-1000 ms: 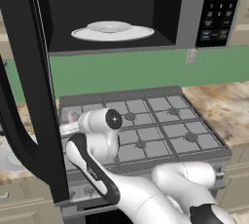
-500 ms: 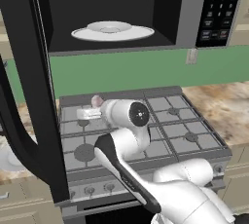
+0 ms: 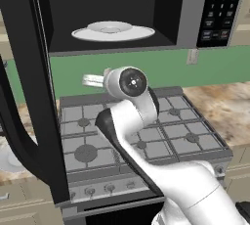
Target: Pick the garlic from the counter and place it in the microwave.
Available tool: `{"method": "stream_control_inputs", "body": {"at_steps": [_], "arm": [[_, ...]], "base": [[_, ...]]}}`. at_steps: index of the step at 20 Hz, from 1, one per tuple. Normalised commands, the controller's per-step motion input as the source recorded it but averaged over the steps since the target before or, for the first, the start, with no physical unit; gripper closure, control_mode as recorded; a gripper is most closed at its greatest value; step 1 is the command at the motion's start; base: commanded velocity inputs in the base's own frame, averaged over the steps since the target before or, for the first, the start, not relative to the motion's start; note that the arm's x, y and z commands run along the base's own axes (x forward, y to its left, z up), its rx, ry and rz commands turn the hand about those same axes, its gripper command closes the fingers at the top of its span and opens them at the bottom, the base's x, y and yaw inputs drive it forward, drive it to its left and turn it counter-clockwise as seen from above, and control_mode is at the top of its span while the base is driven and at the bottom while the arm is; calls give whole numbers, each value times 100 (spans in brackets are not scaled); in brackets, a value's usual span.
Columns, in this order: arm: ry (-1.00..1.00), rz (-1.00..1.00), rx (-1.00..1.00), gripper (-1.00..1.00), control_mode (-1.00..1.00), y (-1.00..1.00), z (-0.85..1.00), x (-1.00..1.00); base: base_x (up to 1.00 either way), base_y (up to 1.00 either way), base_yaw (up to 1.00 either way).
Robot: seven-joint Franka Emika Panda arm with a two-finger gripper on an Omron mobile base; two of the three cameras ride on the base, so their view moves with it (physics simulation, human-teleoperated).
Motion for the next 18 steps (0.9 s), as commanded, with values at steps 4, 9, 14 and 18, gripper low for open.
{"method": "stream_control_inputs", "body": {"at_steps": [4, 9, 14, 18], "arm": [[-8, -22, 0, 100, -100, -45, 100, -5], [-5, -17, -3, 100, -100, -47, 100, 0], [-1, -5, -1, 100, -100, -33, 59, 52], [0, 12, 0, 100, -100, -9, 10, 98]], "base": [[0, 0, 0], [0, 0, 0], [0, 0, 0], [0, 0, 0]]}}
